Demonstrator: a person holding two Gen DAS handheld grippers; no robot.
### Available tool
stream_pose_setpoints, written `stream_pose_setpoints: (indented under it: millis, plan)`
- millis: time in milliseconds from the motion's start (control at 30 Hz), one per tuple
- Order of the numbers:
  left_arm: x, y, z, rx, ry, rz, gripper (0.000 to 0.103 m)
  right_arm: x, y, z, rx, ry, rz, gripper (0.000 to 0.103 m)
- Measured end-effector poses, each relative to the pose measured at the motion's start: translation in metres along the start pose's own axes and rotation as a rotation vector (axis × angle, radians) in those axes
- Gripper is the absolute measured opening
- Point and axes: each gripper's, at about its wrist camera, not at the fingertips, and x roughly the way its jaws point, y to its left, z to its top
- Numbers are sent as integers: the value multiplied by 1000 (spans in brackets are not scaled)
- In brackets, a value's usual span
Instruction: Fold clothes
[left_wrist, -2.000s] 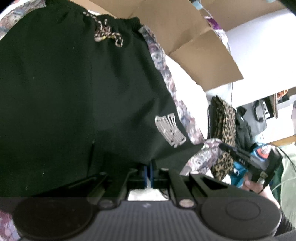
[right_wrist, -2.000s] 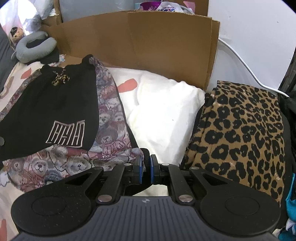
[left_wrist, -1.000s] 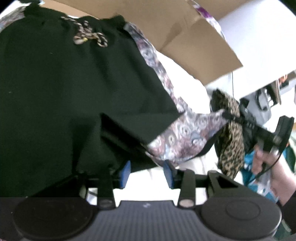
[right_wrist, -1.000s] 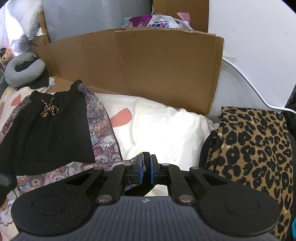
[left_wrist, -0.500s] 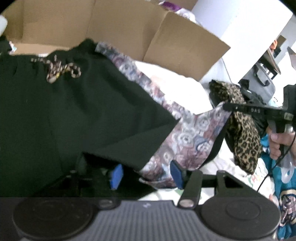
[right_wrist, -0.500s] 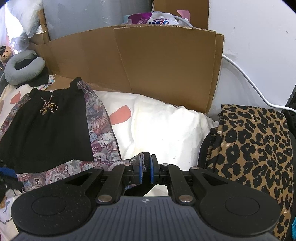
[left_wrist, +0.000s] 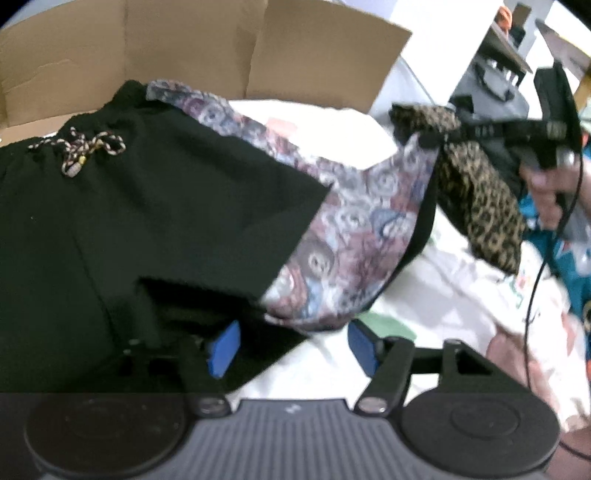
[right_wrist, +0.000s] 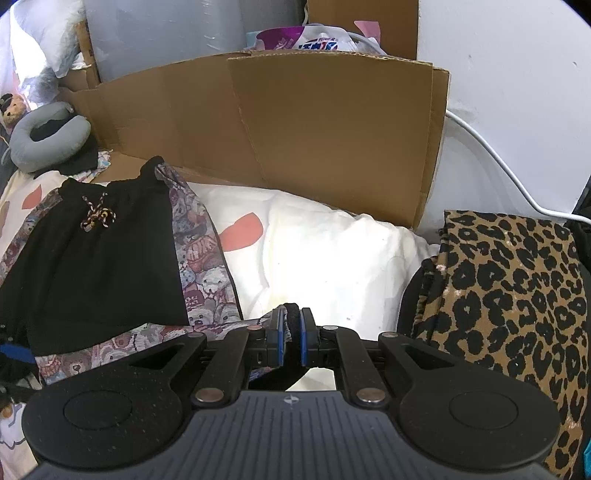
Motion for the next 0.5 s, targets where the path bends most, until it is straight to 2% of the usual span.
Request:
stream_pose_setpoints:
  millis: [33, 233, 367, 500]
  plan:
    - [2, -2, -1, 8, 3, 14, 77, 0, 0, 0, -1, 0, 0, 7]
    - [3, -9, 4, 59, -36, 84, 77, 1, 1, 0, -3, 2, -2, 7]
    - [-5, -13, 12, 91, -108, 117, 77, 1, 1, 0, -5, 4, -1, 7]
    - [1, -11, 18, 74, -117, 111, 75, 2, 3, 1, -8, 3, 1, 7]
